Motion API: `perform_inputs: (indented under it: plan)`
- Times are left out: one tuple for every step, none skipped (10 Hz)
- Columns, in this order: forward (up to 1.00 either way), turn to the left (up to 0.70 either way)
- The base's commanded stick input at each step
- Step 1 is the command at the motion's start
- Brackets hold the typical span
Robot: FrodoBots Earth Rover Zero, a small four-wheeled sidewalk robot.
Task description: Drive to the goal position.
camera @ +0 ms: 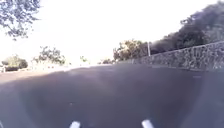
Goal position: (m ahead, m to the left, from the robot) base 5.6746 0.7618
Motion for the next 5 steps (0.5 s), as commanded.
perform_inputs:
  plan:
    - [0.7,0.0]
    - [0.7,0.0]
    - [0.7,0.0]
    - [0.7,0.0]
    - [0.7,0.0]
